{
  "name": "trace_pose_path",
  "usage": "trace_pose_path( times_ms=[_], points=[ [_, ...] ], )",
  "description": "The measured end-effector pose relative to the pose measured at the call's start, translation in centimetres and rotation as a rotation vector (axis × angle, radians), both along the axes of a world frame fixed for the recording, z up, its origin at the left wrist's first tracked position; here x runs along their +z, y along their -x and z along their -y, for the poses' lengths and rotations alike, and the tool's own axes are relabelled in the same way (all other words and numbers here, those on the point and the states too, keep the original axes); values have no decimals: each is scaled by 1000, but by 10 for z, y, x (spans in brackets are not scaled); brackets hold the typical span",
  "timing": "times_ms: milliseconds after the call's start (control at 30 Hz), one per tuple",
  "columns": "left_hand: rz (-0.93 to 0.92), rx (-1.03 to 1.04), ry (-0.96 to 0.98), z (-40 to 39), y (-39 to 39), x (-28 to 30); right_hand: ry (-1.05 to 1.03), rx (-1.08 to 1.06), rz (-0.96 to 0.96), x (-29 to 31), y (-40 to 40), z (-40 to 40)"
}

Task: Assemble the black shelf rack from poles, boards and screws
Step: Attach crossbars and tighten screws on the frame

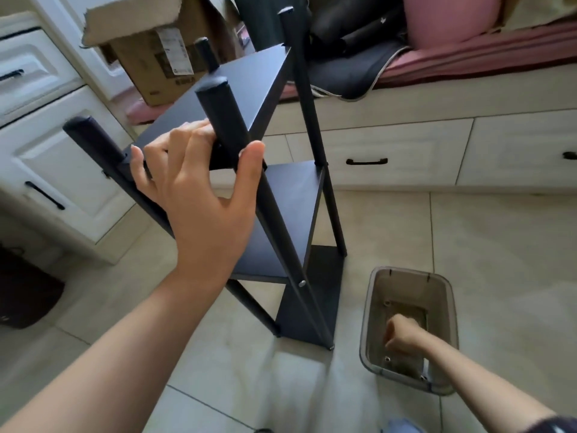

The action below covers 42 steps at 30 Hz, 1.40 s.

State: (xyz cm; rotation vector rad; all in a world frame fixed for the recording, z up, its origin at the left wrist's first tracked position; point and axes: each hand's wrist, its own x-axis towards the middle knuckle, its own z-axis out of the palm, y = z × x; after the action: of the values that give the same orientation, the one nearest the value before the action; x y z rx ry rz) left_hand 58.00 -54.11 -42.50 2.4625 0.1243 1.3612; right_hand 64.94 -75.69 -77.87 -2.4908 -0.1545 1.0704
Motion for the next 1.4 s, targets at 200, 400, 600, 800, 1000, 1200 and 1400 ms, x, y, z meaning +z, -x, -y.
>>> trace_pose_path(
  times_ms=[200, 400, 600, 800, 1000, 1200, 1400],
  points=[
    [12, -20, -2, -1, -2, 0, 89, 196, 62, -24, 9, -8],
    [-18, -7, 10, -4, -2, -1, 187, 437, 209, -41, 12, -7],
    [-9, -15, 5, -3, -1, 0, 143, 452, 214, -32, 13, -5],
    [-15, -14, -1, -1, -1, 1, -21, 281, 236, -4, 10, 9],
    [-73, -24, 21, 4, 3, 6, -132, 203, 331, 61, 8, 18],
    [-73, -21, 5, 9, 3, 8, -571, -63, 454, 175, 14, 6],
    [-85, -10, -42, 13, 3, 12, -1080, -354, 383, 273, 19, -29]
  ],
)
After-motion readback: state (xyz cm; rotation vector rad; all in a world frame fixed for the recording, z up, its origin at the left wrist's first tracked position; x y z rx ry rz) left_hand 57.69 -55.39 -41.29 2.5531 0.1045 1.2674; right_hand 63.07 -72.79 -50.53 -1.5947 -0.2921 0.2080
